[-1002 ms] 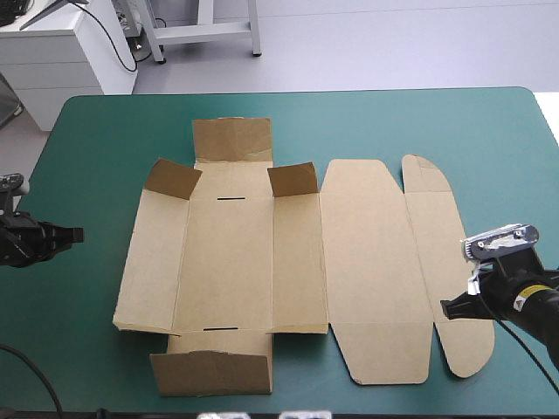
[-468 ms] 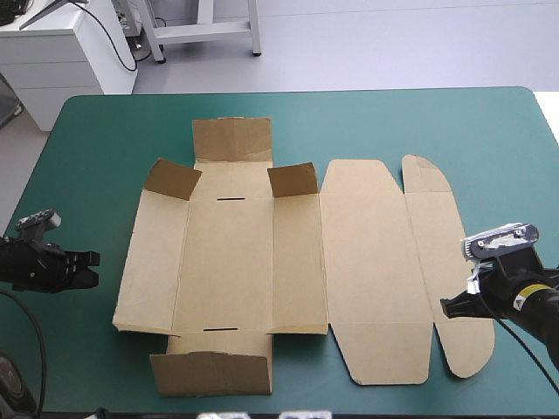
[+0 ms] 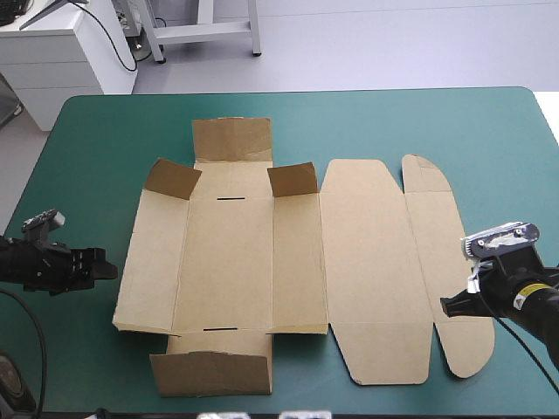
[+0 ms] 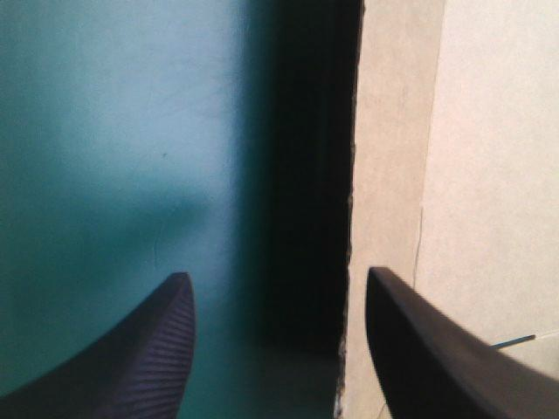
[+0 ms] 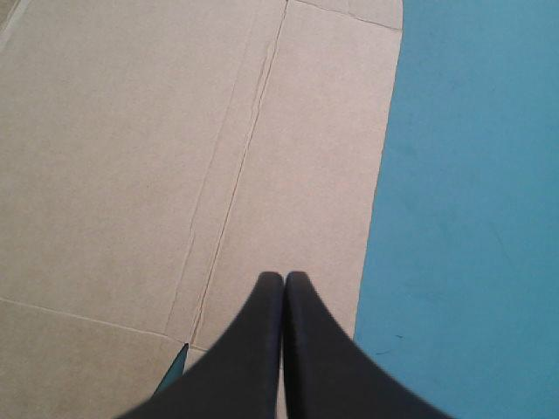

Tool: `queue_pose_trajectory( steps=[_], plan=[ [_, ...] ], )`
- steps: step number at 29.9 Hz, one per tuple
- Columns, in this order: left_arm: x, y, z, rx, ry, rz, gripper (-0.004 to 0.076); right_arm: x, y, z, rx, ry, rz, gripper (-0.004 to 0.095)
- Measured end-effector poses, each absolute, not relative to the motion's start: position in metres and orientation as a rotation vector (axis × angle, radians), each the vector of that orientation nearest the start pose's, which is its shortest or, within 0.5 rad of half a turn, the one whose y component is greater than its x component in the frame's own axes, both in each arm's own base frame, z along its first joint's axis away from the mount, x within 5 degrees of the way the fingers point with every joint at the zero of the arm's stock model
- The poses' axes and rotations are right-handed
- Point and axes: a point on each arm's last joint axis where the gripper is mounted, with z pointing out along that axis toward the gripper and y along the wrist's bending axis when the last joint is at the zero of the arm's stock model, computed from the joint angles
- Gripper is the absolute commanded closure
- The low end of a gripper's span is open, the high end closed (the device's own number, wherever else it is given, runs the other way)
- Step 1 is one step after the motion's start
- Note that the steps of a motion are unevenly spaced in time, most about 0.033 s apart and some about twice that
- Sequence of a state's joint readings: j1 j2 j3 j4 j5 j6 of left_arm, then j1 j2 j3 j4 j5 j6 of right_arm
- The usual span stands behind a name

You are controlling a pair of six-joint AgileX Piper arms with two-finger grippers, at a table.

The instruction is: Fold the box

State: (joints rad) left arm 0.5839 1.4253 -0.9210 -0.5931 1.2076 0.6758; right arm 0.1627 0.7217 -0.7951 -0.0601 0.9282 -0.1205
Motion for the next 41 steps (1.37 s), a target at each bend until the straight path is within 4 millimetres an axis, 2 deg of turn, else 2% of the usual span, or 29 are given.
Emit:
queue_pose_trajectory(
  steps=[8,15,18,25,30,34,37,41],
  plan=[
    [0.221,0.083,0.240,-0.217,2.740,-0.776,0.0253,0.122,0.016,0.337,-0.347,2.311,-0.053,0.0924],
    [0.209,0.067,0.218,-0.187,2.708,-0.923,0.0253,0.122,0.015,0.337,-0.347,2.311,-0.054,0.0924],
    [0.207,0.064,0.214,-0.181,2.681,-0.960,0.0253,0.123,0.016,0.338,-0.347,2.303,-0.054,0.0924],
    [0.210,0.059,0.215,-0.163,2.668,-0.970,0.0253,0.123,0.016,0.338,-0.346,2.299,-0.054,0.0924],
    [0.215,0.038,0.212,-0.044,2.720,-1.001,0.0253,0.123,0.016,0.338,-0.347,2.297,-0.054,0.0924],
    [0.222,0.027,0.203,-0.015,2.781,-1.058,0.0256,0.123,0.016,0.338,-0.347,2.297,-0.054,0.0924],
    [0.228,0.026,0.195,-0.033,2.809,-1.086,0.0322,0.123,0.016,0.338,-0.347,2.297,-0.054,0.0924],
    [0.233,0.027,0.191,-0.059,2.829,-1.102,0.0482,0.123,0.016,0.338,-0.347,2.297,-0.054,0.0924]
  ],
)
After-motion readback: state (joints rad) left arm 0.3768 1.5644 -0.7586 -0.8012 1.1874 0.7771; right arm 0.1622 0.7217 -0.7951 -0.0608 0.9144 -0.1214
